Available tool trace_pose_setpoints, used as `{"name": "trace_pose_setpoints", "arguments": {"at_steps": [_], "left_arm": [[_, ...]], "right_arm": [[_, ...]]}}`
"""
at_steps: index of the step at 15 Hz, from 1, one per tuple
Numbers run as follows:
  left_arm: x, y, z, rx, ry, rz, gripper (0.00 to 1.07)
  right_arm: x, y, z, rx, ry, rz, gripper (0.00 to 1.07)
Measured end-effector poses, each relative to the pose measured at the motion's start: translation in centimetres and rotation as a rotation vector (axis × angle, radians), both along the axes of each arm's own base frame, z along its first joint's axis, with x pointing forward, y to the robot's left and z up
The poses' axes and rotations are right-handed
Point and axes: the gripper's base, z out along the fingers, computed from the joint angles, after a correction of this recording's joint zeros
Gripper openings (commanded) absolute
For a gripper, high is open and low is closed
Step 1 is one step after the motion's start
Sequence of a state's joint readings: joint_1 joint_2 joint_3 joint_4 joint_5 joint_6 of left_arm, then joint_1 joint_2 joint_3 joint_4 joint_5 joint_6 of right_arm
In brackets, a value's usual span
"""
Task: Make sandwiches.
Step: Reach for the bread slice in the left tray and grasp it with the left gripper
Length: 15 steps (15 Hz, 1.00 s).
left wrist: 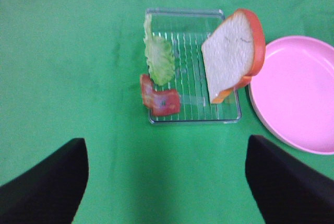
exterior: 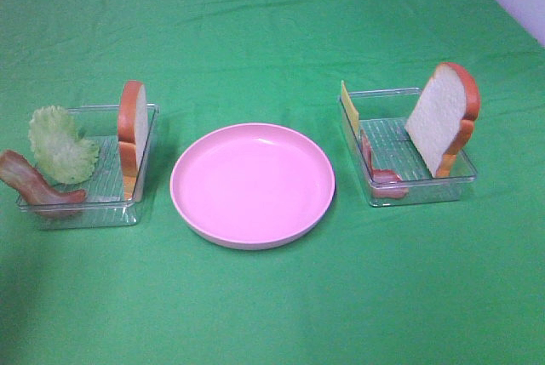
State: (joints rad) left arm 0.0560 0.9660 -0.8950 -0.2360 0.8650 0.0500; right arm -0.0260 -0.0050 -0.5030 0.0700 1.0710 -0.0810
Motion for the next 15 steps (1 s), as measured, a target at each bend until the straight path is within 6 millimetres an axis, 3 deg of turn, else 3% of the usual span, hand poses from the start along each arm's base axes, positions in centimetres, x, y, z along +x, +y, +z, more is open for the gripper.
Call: {"name": "trace_pose_setpoints", "arguments": {"at_steps": [1,4,6,7,9,10,11,14,15], "left_arm": [[1.0,0.0,-0.1,-0.009,0.042,-0.006,0.78],[7.2,0.1,-1.9,-0.033,0.322,-0.047,0.78],[10.5,0.1,-2.9,-0.035,0.394,-0.06,0.78],[12.7,-0.9,-3.4,-0.023,0.408,-0.096,0.77],[14.8,-3.3,-4.0,-0.012,0.419,-0.158,0.77],[16.0,-5.6,-4.3,-0.007,0.426,-0.192,0.76],[16.4,-6.6,-4.5,0.0,0.43,-0.205,0.75],[18.6,-12.1,-6.3,0.096,0.453,-0.218,0.73],[18.8,-12.8,-6.6,0.108,0.456,-0.22,0.73]], "right_arm": [[0.0,0.0,0.0,0.0,0.0,0.0,0.69],[0.0,0.0,0.0,0.0,0.0,0.0,0.69],[0.0,0.0,0.0,0.0,0.0,0.0,0.69],[0.0,0.0,0.0,0.0,0.0,0.0,0.69],[0.0,0.0,0.0,0.0,0.0,0.0,0.69],[0.0,0.0,0.0,0.0,0.0,0.0,0.69],[0.0,0.0,0.0,0.0,0.0,0.0,0.69],[0.0,0.0,0.0,0.0,0.0,0.0,0.69],[0.0,0.0,0.0,0.0,0.0,0.0,0.69]]}}
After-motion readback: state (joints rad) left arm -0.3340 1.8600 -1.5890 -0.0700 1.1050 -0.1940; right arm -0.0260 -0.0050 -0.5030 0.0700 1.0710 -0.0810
